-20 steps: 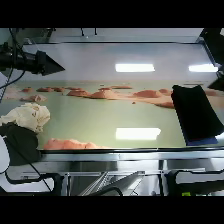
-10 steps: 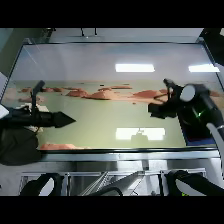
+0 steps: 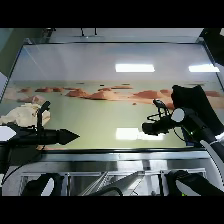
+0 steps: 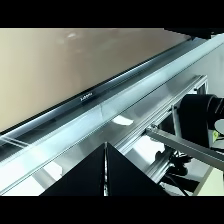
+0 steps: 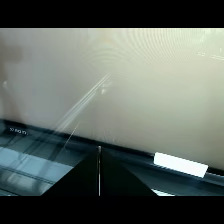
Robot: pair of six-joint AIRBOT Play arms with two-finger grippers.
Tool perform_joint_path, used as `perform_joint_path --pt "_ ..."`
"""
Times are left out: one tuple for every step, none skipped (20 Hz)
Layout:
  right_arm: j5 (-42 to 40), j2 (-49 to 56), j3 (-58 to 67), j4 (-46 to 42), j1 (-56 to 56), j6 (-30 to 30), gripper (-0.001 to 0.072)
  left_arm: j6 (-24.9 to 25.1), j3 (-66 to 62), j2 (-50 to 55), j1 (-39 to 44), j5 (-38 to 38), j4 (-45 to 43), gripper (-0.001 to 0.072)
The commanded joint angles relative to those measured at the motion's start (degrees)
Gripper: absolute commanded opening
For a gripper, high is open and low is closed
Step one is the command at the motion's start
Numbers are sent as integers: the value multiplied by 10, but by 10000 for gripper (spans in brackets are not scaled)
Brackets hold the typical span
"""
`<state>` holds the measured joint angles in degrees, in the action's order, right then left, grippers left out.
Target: Fold the shirts.
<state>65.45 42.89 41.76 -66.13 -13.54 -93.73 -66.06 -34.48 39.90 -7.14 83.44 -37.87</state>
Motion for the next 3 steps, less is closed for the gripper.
perform_joint_path --pt "-3 -1 -6 4 -1 6 16 1 6 -24 0 -7 1 17" --pt "-3 -1 -6 4 -1 6 16 0 6 -30 -1 -10 0 17" --pt "-3 -1 -6 4 -1 6 16 0 6 -36 -1 -12 0 17"
